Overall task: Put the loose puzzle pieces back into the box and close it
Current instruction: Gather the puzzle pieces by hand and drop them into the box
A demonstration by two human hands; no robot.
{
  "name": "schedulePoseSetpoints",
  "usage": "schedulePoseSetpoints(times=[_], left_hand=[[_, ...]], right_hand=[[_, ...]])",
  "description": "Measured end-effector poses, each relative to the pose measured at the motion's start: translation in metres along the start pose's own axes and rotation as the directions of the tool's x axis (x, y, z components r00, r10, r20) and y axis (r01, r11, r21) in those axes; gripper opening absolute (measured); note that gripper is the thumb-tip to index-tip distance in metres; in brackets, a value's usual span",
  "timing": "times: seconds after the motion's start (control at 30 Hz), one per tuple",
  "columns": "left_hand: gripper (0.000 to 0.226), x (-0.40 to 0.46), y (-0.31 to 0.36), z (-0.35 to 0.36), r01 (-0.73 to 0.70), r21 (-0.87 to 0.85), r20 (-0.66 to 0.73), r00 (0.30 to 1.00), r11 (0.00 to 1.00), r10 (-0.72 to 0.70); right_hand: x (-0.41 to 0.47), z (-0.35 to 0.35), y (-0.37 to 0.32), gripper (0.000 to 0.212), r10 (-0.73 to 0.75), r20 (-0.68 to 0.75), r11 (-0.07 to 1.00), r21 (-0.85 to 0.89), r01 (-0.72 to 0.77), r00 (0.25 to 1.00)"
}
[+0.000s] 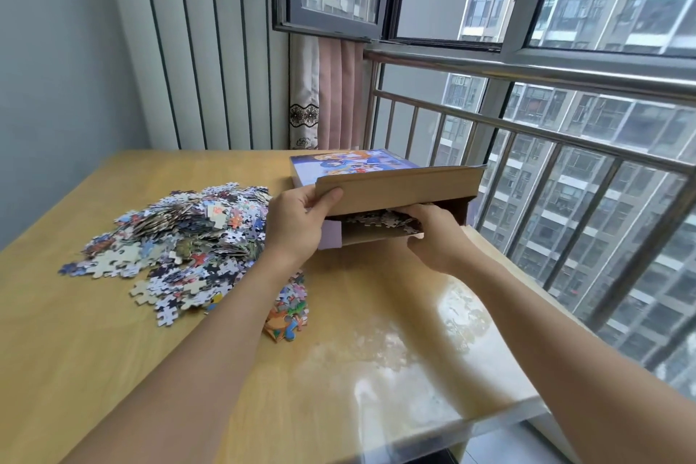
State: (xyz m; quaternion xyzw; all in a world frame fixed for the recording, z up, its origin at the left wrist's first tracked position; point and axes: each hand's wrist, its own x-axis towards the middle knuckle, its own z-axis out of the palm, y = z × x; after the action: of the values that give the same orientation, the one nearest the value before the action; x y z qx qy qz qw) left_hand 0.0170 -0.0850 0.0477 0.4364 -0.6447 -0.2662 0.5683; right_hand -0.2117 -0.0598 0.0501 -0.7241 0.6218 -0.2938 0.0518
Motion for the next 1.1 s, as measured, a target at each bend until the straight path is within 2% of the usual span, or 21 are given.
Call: schedulePoseSetpoints(times=[0.03,0.1,0.23,0.3,0.4,0.5,0.6,0.7,0.8,0.87,0.93,1.0,1.1], left_hand=[[0.028,0.001,0.0,-0.001,0.002,-0.006,-0.003,1.0,1.0,-0.003],[0.028,0.001,-0.002,-0.003,0.001,-0.007,0.002,1.0,1.0,-0.001],[0.028,0.001,-0.003,-0.004,-0.008,-0.009,0.031,0.999,1.0,0.008],[0.03,0.002,-0.004,-0.004,-0.02,-0.012,0.039,0.999,1.0,0.021],[0.032,0.004,-0.004,-0.006,-0.021,-0.031,0.034,0.999,0.999,0.022],[0.03,0.004,-0.005,-0.007,-0.018,-0.041,0.03,0.999,0.999,0.019],[0.029,0.004,-0.006,-0.007,-0.007,-0.061,0.04,0.999,0.998,0.009],[0.029,0.002,-0.007,-0.005,0.022,-0.069,0.076,0.997,0.997,-0.017],[0.026,0.001,-0.007,-0.004,0.059,-0.065,0.109,0.993,0.996,-0.051],[0.024,0.002,-0.011,-0.004,0.107,-0.074,0.117,0.988,0.991,-0.098],[0.04,0.002,-0.013,-0.004,0.128,-0.056,0.125,0.985,0.99,-0.12],[0.05,-0.001,-0.015,-0.004,0.138,-0.005,0.171,0.976,0.99,-0.135],[0.045,-0.01,-0.012,-0.001,0.111,0.132,0.367,0.918,0.985,-0.152]], right_hand=[[0.001,0.001,0.003,0.055,-0.06,0.004,0.995,-0.077,0.06,0.998],[0.003,0.002,0.008,0.054,-0.108,0.028,0.987,-0.119,0.111,0.994],[0.004,-0.004,0.014,0.056,-0.095,0.156,0.99,-0.094,0.11,0.983],[0.002,-0.006,0.018,0.054,-0.113,0.156,0.99,-0.07,0.126,0.981],[-0.006,-0.007,0.023,0.043,-0.161,-0.003,0.987,0.024,0.161,0.987],[-0.013,-0.003,0.026,0.021,-0.238,-0.206,0.97,0.006,0.245,0.949],[-0.02,0.008,0.025,0.009,-0.243,-0.235,0.97,-0.036,0.242,0.941],[-0.019,0.022,0.025,0.02,-0.196,-0.194,0.974,-0.15,0.168,0.961],[-0.009,0.024,0.012,0.029,-0.072,-0.124,0.996,-0.058,0.065,0.99],[-0.009,0.024,0.001,0.022,-0.112,-0.053,0.994,0.004,0.112,0.992],[-0.017,0.025,-0.009,0.021,-0.189,-0.018,0.98,-0.065,0.188,0.982],[-0.028,0.03,-0.021,0.028,-0.275,-0.063,0.956,-0.126,0.266,0.959],[-0.043,0.036,-0.051,0.031,-0.315,-0.115,0.944,0.063,0.324,0.942]])
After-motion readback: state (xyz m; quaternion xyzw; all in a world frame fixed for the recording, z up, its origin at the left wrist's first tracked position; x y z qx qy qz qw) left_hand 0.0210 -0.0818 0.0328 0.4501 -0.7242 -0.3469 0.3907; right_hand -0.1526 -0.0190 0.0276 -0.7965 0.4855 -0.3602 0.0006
